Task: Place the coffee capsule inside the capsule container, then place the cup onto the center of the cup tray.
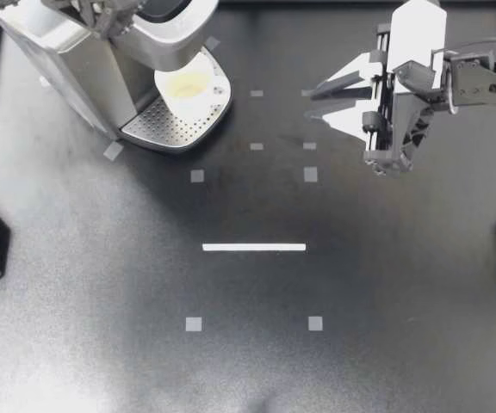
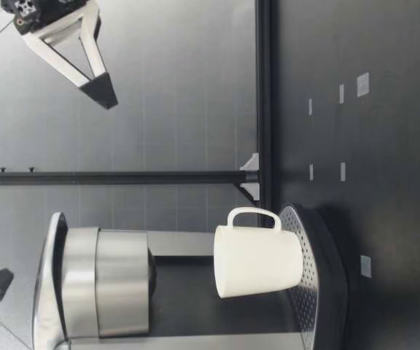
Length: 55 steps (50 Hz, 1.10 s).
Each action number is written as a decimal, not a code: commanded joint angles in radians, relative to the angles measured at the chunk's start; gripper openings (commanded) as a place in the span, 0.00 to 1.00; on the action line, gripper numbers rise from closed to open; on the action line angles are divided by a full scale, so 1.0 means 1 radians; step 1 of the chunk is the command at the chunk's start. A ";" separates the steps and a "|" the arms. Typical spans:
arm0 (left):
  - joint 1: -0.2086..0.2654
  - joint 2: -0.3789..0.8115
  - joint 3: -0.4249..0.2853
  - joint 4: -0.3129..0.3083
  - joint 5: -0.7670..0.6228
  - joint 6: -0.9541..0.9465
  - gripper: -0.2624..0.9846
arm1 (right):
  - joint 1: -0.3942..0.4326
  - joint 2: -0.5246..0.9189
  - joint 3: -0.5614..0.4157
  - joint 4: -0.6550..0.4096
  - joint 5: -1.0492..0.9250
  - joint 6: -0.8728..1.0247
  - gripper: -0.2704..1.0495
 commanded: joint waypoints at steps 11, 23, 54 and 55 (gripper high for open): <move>-0.009 0.037 -0.061 -0.061 0.040 0.054 0.29 | 0.005 -0.011 -0.012 -0.002 -0.025 -0.003 0.50; -0.009 0.055 -0.061 -0.061 0.051 0.055 0.29 | 0.005 -0.011 -0.003 -0.002 -0.026 -0.003 0.50; -0.009 0.106 -0.054 -0.055 0.143 0.055 0.29 | 0.005 -0.020 0.009 -0.002 -0.026 -0.002 0.50; -0.009 0.110 -0.054 -0.055 0.146 0.055 0.29 | 0.005 -0.018 0.009 -0.002 -0.026 0.000 0.50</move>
